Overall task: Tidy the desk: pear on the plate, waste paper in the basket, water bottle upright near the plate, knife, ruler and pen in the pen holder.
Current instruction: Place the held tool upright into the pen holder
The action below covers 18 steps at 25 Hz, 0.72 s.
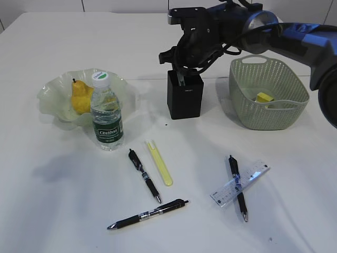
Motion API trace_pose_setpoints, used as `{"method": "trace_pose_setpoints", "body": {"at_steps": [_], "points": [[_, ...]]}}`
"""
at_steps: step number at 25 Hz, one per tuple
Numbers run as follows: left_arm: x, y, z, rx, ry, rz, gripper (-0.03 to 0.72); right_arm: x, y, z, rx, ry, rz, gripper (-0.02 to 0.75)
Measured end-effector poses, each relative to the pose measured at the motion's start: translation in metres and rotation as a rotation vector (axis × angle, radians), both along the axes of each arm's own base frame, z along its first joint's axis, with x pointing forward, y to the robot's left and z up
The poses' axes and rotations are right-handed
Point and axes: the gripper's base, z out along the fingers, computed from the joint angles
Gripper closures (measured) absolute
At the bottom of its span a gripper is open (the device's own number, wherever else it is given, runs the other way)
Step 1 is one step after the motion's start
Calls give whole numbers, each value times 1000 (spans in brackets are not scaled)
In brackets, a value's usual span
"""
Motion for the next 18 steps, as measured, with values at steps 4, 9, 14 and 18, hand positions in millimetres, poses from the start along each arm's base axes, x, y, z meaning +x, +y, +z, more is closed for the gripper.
{"method": "trace_pose_setpoints", "body": {"at_steps": [4, 9, 14, 18], "points": [[0, 0, 0, 0, 0, 0, 240, -1, 1, -1, 23, 20, -5, 331], [0, 0, 0, 0, 0, 0, 240, -8, -1, 24, 32, 16, -10, 321], [0, 0, 0, 0, 0, 0, 240, -24, -7, 72, 49, -4, -17, 320], [0, 0, 0, 0, 0, 0, 240, -43, -12, 99, 46, 62, -6, 321]]}}
